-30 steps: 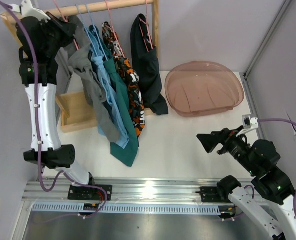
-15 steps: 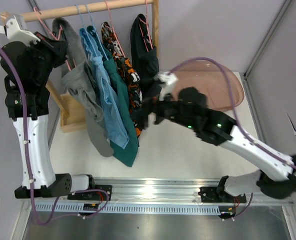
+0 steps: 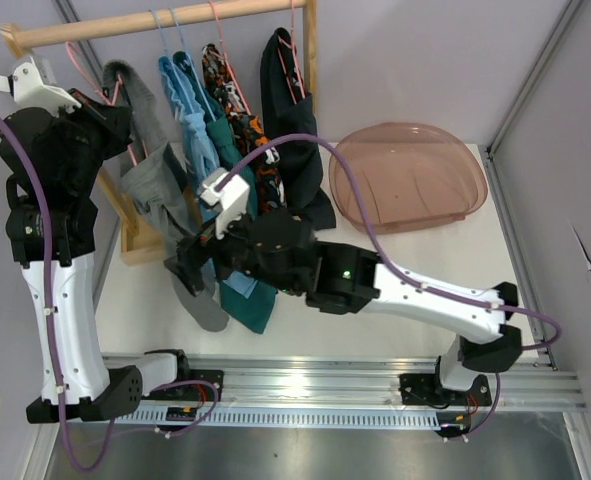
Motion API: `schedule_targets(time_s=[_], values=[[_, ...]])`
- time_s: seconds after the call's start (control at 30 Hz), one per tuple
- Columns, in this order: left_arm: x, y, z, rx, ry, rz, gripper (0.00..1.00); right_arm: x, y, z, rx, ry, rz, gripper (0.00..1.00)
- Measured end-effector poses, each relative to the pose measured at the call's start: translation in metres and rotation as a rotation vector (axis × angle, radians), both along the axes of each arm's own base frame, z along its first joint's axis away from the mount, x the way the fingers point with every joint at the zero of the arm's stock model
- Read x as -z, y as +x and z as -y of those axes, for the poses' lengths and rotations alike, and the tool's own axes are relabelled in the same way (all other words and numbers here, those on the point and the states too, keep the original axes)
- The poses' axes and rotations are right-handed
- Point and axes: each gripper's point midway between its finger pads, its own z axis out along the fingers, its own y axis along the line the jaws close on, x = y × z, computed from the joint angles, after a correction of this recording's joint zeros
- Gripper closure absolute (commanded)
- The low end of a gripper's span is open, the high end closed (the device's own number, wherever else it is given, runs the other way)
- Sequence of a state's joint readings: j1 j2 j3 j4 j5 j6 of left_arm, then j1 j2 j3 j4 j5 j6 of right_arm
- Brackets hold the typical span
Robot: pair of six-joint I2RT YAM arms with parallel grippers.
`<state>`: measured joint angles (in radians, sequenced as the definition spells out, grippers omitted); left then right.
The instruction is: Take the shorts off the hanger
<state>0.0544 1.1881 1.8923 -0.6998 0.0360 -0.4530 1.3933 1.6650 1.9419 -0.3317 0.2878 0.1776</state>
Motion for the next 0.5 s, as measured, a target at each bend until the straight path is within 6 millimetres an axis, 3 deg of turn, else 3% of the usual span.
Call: schedule_targets(time_s=[0.17,0.37,0.43,0.47,0.5], values=[[-0.001,-0.005,0.0,0.0,0.0,0.003,1.0,0.022,0.004,-0.04,0.012,-0.029,-0.005,0.01],[0.0,-0.007,0.001,0.001,0.0,-0.002,1.0,0.062,0.014,-0.062,0.031,-0.091,-0.034,0.0],[0.001,-0.007,0.001,0.001,-0.001,-0.006,1.0,0.068,0.018,-0.066,0.041,-0.093,-0.041,0.16],[0.001,-0.007,0.001,0.001,-0.001,-0.007,1.0,0.069,0.018,-0.066,0.044,-0.094,-0.043,0.3],[0.001,-0.007,0.001,0.001,-0.001,-0.006,1.0,0.069,0.02,-0.067,0.05,-0.091,-0.042,0.64]])
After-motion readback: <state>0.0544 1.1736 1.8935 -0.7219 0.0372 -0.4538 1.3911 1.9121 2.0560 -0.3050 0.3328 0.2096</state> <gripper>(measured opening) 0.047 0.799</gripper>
